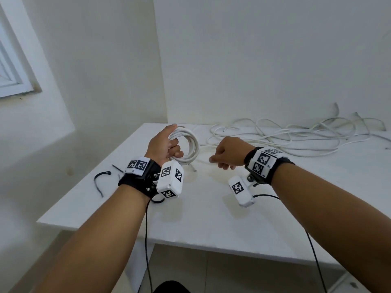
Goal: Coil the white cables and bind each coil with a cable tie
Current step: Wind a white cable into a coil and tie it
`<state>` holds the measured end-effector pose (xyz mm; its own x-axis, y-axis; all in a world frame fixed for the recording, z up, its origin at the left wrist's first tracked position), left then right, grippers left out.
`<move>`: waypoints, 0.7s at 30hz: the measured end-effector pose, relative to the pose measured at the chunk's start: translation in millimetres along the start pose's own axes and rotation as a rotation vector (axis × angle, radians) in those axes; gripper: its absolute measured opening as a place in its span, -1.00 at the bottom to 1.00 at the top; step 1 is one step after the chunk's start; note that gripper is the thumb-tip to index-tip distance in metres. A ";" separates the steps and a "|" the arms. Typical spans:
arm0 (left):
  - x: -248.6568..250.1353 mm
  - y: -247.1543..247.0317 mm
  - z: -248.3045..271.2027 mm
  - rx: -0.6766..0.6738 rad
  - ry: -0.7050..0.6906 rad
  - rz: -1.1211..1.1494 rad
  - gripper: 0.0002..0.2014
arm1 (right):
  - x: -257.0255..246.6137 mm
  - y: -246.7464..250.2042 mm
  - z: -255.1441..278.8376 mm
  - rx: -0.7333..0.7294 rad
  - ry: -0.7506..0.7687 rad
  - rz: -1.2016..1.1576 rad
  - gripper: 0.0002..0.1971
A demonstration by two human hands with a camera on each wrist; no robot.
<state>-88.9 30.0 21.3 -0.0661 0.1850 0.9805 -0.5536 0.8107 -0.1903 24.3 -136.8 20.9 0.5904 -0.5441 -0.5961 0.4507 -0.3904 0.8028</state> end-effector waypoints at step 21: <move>-53.2 -174.2 -10.3 -0.401 0.137 -0.128 -0.71 | 94.0 69.7 31.7 0.306 -0.012 -0.997 -0.89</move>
<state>19.6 -115.4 1.7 0.1082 0.1191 0.9870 -0.1826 0.9783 -0.0981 90.0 -238.7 21.3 0.0361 0.1222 -0.9919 0.5405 -0.8372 -0.0835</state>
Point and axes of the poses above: each hand's wrist, its own z-axis away from the middle knuckle, its own y-axis out of the back of the hand, x = y × z, the point moved 5 cm from there along -z, towards the middle knuckle, and after that the axes turned 13 degrees about -z, right-handed, at the moved point
